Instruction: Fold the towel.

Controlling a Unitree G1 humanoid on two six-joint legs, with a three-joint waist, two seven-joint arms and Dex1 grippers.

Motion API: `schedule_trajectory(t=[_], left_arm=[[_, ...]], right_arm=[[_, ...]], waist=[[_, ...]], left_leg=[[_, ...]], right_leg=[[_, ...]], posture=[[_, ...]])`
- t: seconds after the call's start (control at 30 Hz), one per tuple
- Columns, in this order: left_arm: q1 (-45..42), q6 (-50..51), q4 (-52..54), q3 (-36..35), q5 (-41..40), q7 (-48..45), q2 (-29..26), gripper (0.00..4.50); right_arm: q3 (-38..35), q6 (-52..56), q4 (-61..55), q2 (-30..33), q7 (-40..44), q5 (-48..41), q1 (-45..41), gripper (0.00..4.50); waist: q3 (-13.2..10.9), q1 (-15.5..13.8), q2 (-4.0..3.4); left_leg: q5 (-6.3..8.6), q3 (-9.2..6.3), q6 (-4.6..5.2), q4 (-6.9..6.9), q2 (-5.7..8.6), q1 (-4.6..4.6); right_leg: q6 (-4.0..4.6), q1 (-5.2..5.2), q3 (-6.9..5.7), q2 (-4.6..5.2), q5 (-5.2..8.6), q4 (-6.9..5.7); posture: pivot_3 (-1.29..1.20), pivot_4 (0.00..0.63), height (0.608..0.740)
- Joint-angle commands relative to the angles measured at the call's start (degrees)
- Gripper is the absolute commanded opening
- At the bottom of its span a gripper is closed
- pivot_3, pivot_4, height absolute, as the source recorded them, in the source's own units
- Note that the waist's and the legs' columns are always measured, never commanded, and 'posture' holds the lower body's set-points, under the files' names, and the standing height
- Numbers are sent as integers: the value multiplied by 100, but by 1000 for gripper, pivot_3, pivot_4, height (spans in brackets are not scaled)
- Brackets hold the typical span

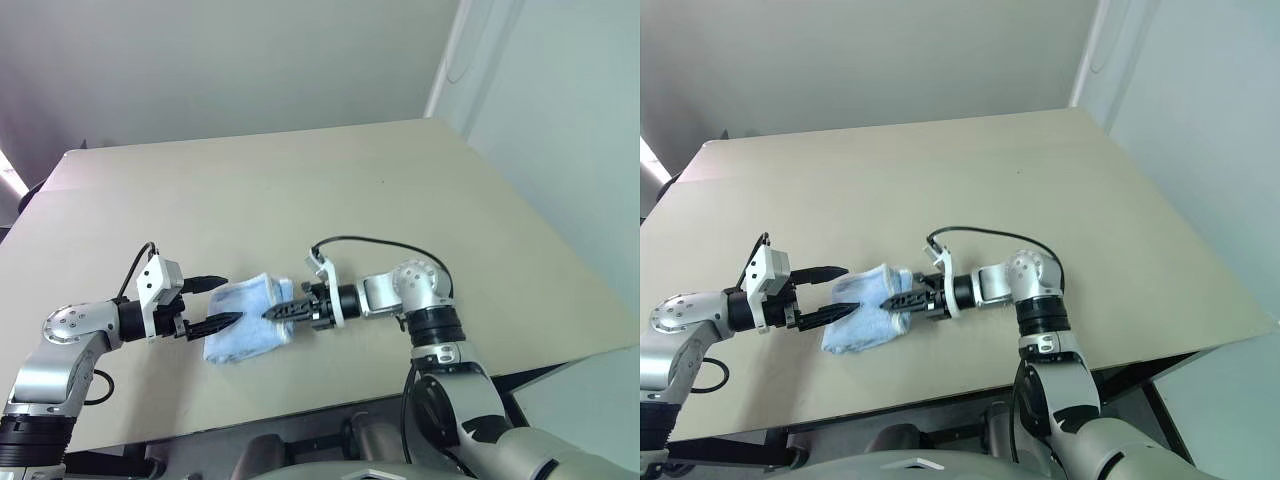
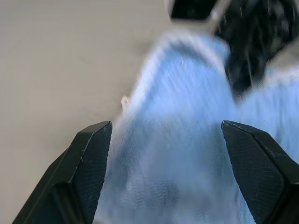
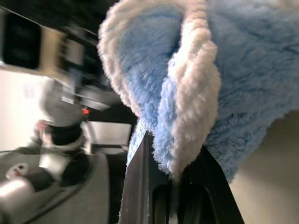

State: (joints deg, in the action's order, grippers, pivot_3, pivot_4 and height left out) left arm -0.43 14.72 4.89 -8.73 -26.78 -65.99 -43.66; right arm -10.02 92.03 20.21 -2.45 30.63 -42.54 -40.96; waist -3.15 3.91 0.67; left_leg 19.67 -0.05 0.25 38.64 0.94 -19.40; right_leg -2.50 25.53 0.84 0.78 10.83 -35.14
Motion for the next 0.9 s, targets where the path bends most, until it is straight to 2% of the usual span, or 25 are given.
schedule_trajectory(t=[0.03,0.23,0.37,0.5,0.7,0.77,0.83,0.9], left_arm=[[4,16,144,12,-74,40,82,3957],[-14,84,179,87,-70,59,161,3957],[-167,122,102,199,-32,41,216,3957],[-355,116,-11,315,8,16,265,3957],[-428,29,-191,374,117,-36,241,3957],[-427,30,-222,370,136,-30,247,3957],[-416,-23,-315,397,208,-32,242,3957],[-403,-45,-396,398,239,-31,248,3957]], right_arm=[[-820,47,-128,357,-281,-495,-372,41],[-1872,47,-173,1105,-777,-517,-626,41],[-2303,-457,341,1985,-871,-220,-836,41],[-1953,-1568,1105,2486,-790,395,-498,41],[-1239,-2772,2047,2763,-639,1267,-164,41],[-1195,-3158,2452,2757,-809,1483,-127,41],[-1140,-3576,2710,2716,-935,1636,-69,41],[-1186,-3878,2891,2660,-1040,1654,-50,41]], waist=[[-1,-11,-2],[-1,-4,-1],[-5,-7,-8],[-1,-2,-1],[-3,44,-6],[11,30,16],[23,20,37],[28,20,44]], left_leg=[[0,-1,0,0,6,-1],[0,0,0,-3,24,-8],[0,0,1,-6,25,-7],[0,1,1,-5,24,1],[-1,40,4,-33,16,11],[-2,41,4,-34,12,18],[-2,40,4,-33,12,44],[-1,40,3,-35,12,113]], right_leg=[[0,0,0,7,0,0],[-12,-2,1,27,4,11],[-13,-1,1,23,6,9],[-34,-16,3,9,19,11],[-33,-26,48,-19,20,2],[-33,-32,50,-21,20,2],[-33,-60,48,-21,20,6],[-14,-132,47,-16,35,31]], posture=[[0,0,740],[0,0,740],[0,0,740],[0,0,740],[0,0,740],[0,0,740],[0,0,740],[0,0,740]])
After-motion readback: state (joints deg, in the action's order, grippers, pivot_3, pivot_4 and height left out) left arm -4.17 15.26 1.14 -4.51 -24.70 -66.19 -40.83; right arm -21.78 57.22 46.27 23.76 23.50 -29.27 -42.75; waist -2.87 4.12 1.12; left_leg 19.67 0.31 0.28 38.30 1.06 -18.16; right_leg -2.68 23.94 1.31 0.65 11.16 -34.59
